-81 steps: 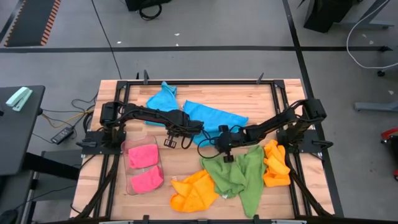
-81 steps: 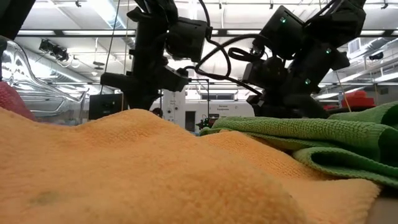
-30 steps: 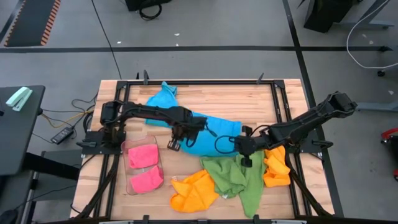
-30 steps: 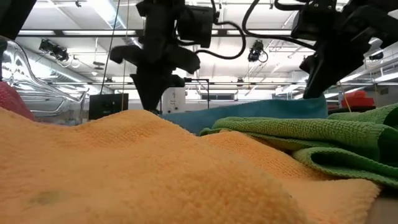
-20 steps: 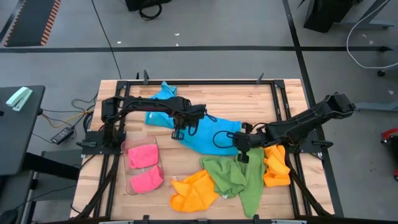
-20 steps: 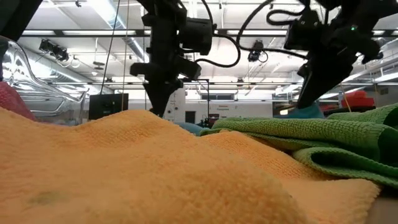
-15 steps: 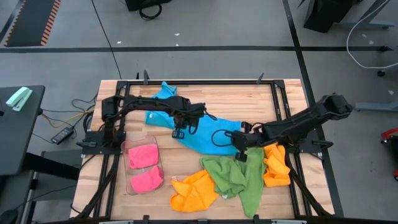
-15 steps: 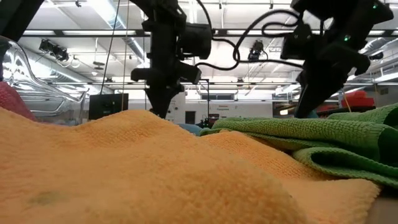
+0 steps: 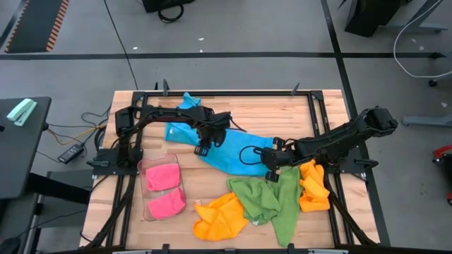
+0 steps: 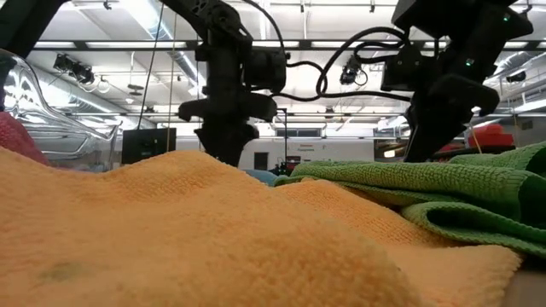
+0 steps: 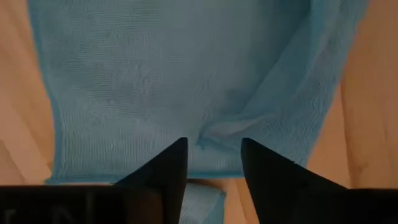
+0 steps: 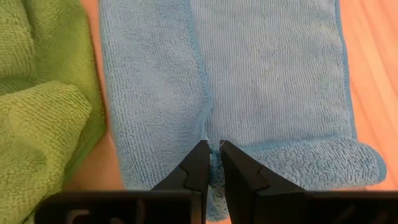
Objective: Fold microfiber towels
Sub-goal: Fold the bottom blue microfiber cloth
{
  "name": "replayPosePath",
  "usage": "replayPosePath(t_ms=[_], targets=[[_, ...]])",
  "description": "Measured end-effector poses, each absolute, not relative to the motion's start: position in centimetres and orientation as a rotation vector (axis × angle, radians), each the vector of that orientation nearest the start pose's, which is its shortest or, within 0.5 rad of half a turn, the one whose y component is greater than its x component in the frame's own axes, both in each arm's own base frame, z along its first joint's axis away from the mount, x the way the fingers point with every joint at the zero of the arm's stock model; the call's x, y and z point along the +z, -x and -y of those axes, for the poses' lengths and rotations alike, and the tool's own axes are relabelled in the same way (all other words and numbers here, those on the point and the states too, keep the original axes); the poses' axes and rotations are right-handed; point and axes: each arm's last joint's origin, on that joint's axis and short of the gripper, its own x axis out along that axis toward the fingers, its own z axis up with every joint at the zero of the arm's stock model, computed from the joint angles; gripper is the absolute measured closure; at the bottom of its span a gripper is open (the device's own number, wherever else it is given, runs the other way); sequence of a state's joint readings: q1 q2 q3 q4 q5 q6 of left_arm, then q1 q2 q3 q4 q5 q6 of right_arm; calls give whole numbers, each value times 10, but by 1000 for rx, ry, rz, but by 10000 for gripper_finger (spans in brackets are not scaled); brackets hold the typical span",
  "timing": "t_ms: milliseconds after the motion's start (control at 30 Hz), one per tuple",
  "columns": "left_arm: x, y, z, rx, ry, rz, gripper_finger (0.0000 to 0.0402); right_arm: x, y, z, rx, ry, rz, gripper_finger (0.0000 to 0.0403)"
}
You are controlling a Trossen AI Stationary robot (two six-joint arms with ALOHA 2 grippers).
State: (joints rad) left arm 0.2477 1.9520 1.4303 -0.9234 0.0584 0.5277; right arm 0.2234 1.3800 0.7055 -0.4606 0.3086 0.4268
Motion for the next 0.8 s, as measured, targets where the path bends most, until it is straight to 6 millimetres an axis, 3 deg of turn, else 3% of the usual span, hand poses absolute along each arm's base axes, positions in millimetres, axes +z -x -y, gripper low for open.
replayPosePath(t_ms=[200,500,633,800], targets=[[172,-363,-105,-151,-116,-1423,235,171,-237,-45,-290,-84,-1027,358],[156,-367,-99,-184,-110,-1466,273,172,-238,-46,-279,-76,-1016,358],[154,-369,-98,-185,-118,-1462,308,172,-238,-46,-278,-74,-1016,358],[156,-369,-98,-181,-122,-1451,381,172,-238,-46,-278,-73,-1018,358]])
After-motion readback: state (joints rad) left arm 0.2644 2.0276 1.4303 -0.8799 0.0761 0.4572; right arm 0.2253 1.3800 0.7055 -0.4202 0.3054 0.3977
